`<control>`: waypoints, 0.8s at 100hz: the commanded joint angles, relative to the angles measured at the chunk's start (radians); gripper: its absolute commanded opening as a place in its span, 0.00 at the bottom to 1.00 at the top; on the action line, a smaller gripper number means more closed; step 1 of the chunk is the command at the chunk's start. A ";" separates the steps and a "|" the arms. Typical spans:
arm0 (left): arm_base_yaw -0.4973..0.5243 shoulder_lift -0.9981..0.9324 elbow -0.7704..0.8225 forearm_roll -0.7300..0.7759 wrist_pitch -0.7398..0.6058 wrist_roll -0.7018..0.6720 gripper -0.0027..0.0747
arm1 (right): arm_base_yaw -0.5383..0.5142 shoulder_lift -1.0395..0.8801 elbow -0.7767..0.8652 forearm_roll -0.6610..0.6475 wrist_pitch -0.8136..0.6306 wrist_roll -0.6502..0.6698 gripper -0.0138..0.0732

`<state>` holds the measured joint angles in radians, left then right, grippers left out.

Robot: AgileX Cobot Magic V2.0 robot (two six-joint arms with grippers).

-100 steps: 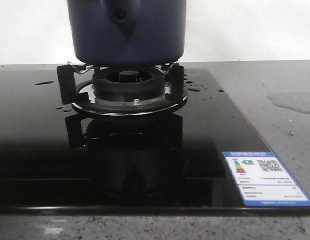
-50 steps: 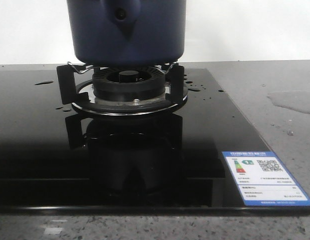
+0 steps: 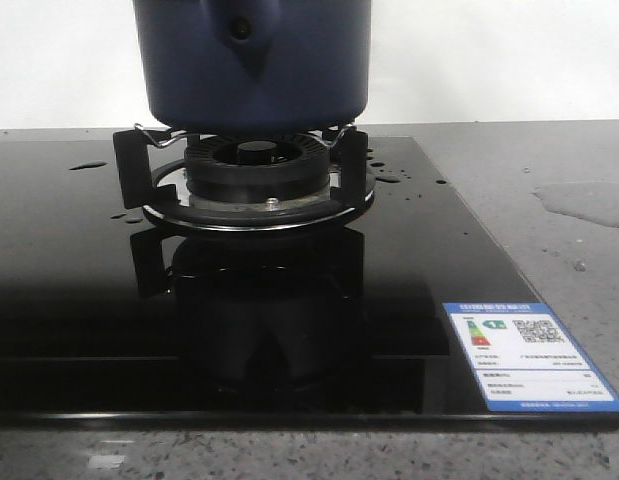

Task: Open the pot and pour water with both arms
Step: 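Tilt the cup with the right gripper to pour water into the pot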

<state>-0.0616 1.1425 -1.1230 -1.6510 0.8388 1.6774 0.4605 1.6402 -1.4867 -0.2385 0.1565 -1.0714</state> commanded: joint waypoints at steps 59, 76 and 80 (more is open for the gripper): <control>-0.001 -0.026 -0.029 -0.097 0.014 -0.010 0.39 | 0.001 -0.013 -0.039 -0.279 -0.245 -0.006 0.51; -0.001 -0.026 -0.029 -0.097 0.014 -0.010 0.39 | 0.001 -0.013 -0.039 -0.443 -0.269 -0.006 0.51; -0.001 -0.026 -0.029 -0.097 0.014 -0.010 0.39 | 0.001 -0.013 -0.039 -0.491 -0.276 -0.006 0.51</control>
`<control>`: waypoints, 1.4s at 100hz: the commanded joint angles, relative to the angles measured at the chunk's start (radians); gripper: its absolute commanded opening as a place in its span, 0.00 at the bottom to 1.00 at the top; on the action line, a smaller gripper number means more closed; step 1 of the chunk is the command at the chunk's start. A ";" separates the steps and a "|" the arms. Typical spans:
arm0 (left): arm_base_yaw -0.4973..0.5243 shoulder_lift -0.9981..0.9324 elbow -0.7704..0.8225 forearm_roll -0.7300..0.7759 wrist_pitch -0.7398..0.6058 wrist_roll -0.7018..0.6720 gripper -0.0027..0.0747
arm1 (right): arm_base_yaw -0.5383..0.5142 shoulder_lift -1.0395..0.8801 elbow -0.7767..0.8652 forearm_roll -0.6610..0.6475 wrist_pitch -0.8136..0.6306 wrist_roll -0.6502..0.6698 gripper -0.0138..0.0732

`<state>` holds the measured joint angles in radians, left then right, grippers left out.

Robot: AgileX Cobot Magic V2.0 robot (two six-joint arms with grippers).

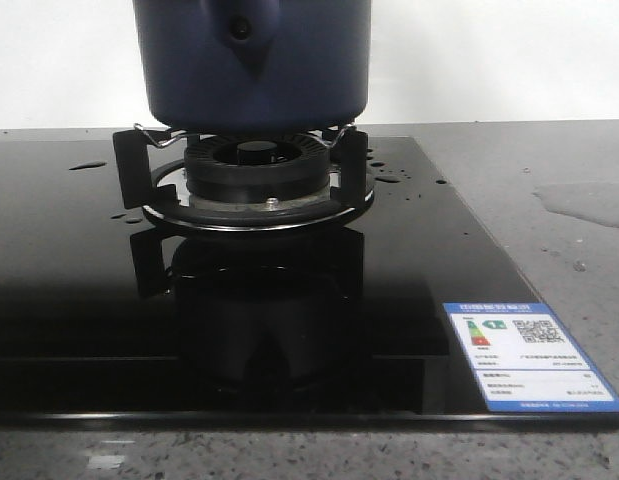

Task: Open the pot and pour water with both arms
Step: 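Tilt the cup with the right gripper to pour water into the pot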

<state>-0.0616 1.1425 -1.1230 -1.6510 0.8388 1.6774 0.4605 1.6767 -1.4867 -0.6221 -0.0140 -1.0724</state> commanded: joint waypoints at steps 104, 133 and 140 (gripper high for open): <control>-0.001 -0.023 -0.029 -0.090 0.014 -0.010 0.39 | 0.001 -0.050 -0.127 0.053 0.170 0.184 0.51; -0.001 -0.023 -0.029 -0.090 0.014 -0.010 0.39 | -0.003 -0.115 -0.127 0.391 0.334 0.309 0.51; -0.001 -0.023 -0.029 -0.090 0.014 -0.010 0.39 | -0.024 -0.148 -0.127 0.407 0.389 0.399 0.51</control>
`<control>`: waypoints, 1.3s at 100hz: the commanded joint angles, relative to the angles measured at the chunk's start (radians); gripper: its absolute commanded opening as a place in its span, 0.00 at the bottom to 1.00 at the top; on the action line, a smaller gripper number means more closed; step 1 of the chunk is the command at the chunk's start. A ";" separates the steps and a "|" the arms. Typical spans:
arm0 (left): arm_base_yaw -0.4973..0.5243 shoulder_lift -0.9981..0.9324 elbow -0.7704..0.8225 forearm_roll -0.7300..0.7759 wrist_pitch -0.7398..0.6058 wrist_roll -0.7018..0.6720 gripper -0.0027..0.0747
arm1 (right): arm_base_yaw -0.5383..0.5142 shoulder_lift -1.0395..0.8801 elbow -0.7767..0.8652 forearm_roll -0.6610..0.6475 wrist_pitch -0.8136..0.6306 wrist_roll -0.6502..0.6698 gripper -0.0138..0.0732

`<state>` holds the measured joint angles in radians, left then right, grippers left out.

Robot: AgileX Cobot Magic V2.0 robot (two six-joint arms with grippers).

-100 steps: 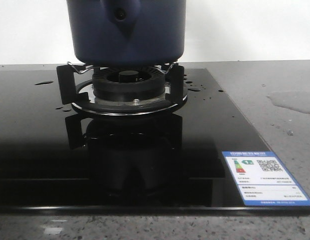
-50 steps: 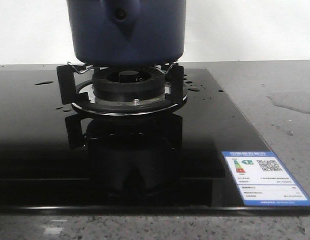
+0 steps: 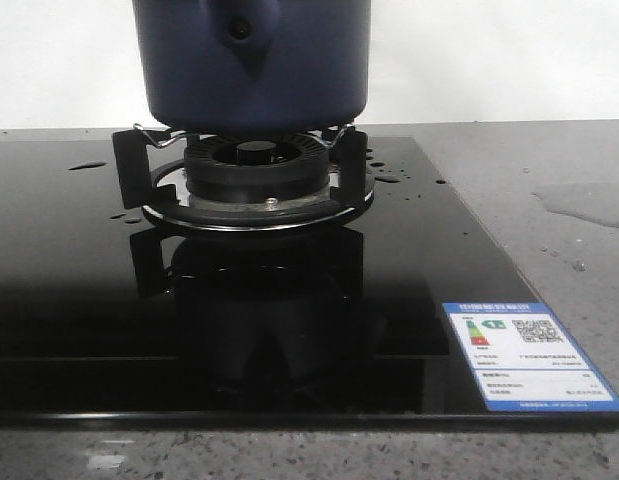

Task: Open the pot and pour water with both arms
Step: 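Tilt the cup with the right gripper to pour water into the pot, then lower the cup upright onto the counter with the right gripper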

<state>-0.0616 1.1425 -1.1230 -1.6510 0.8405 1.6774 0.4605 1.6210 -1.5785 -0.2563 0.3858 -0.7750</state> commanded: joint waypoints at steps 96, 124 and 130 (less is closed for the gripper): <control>-0.141 0.128 -0.029 -0.092 0.018 0.019 0.39 | -0.421 -0.615 1.138 0.667 -0.795 0.295 0.51; -0.141 0.137 -0.029 -0.094 0.018 0.019 0.39 | -0.421 -0.544 1.141 0.667 -0.737 0.295 0.51; -0.141 0.137 -0.029 -0.094 0.018 0.019 0.39 | -0.421 -0.518 1.141 0.667 -0.739 0.295 0.51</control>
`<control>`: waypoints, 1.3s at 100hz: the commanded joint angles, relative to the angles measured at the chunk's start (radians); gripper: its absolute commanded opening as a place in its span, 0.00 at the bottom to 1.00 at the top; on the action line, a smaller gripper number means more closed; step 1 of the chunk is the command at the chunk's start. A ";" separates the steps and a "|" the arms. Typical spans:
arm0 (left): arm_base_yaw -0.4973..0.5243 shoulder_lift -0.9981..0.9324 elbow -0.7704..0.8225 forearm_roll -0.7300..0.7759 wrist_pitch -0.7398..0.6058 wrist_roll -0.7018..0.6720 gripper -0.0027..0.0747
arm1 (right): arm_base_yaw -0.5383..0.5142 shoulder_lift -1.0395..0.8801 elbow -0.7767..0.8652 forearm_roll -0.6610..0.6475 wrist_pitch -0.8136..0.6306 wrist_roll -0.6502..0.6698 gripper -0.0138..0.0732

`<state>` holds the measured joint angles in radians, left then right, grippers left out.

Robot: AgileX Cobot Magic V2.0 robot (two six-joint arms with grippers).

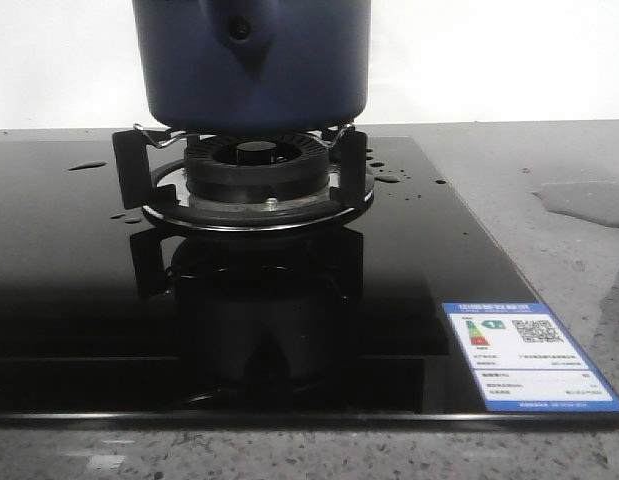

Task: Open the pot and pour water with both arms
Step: 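Lower the cup upright onto the counter with the right gripper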

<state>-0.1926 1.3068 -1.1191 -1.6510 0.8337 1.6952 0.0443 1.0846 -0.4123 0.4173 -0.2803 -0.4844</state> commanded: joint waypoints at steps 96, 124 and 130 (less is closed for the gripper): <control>-0.010 -0.007 -0.033 -0.096 0.017 0.052 0.39 | -0.005 -0.310 -0.041 0.100 0.105 0.005 0.91; -0.081 0.090 -0.066 -0.106 0.007 0.092 0.39 | -0.005 -0.549 -0.041 0.100 0.142 0.005 0.91; -0.090 0.111 -0.084 -0.121 -0.001 0.098 0.39 | -0.005 -0.587 -0.041 0.100 0.145 0.005 0.90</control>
<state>-0.2619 1.4277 -1.1433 -1.6551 0.8131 1.7825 0.0443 0.5511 -0.4189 0.5254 -0.0834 -0.4723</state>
